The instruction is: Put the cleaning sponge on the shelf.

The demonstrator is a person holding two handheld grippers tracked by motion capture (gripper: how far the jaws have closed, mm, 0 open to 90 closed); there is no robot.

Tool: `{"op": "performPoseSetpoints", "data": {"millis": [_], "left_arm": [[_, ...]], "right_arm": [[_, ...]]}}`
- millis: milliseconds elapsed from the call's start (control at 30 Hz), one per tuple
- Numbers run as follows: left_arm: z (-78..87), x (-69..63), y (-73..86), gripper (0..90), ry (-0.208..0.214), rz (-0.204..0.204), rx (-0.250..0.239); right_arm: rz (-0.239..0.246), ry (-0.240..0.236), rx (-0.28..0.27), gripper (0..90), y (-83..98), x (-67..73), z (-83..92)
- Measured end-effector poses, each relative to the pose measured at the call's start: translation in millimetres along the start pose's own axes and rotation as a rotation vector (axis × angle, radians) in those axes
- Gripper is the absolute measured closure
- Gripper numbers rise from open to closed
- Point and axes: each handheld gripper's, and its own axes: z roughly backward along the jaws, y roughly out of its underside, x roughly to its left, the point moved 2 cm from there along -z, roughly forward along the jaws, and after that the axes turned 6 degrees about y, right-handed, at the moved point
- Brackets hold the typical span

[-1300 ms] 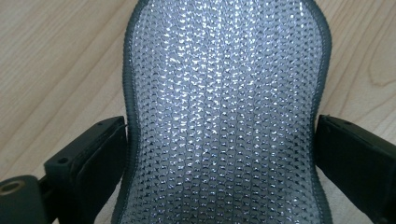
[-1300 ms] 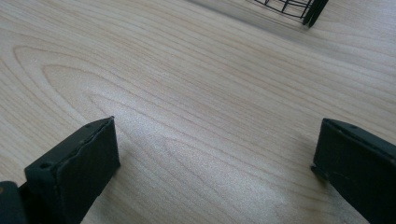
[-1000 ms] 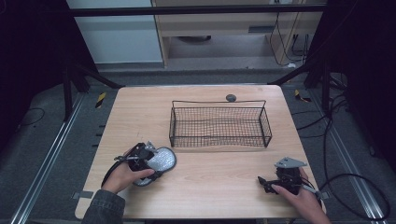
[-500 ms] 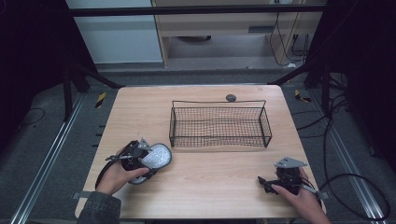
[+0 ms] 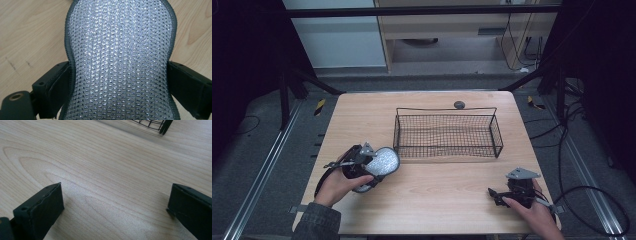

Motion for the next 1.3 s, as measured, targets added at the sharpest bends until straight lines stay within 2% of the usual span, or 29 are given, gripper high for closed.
{"op": "performPoseSetpoints", "data": {"millis": [67,233,400,567,867,1300], "left_arm": [[3.9,0.3,-7.9,8.1,-0.014,-0.022,0.013],[22.5,6.8,-36.4,8.2,-0.048,-0.060,-0.011],[34.0,6.7,-59.0,8.2,-0.049,-0.098,-0.040],[33.0,6.6,-69.8,8.4,-0.069,-0.130,-0.025],[29.8,8.7,-87.3,8.9,-0.074,-0.165,-0.006],[35.7,3.8,-115.2,9.2,-0.098,-0.223,0.003]], "right_arm": [[0.000,0.000,0.000,0.3,0.0,0.0,0.0],[0.000,0.000,0.000,0.3,0.0,0.0,0.0],[0.000,-0.001,0.000,0.3,-0.1,0.0,0.1],[0.000,-0.001,0.000,0.3,0.0,0.0,0.1],[-0.001,-0.001,0.000,0.3,0.0,0.0,0.1],[-0.001,-0.002,0.001,0.3,-0.1,0.0,0.0]]}}
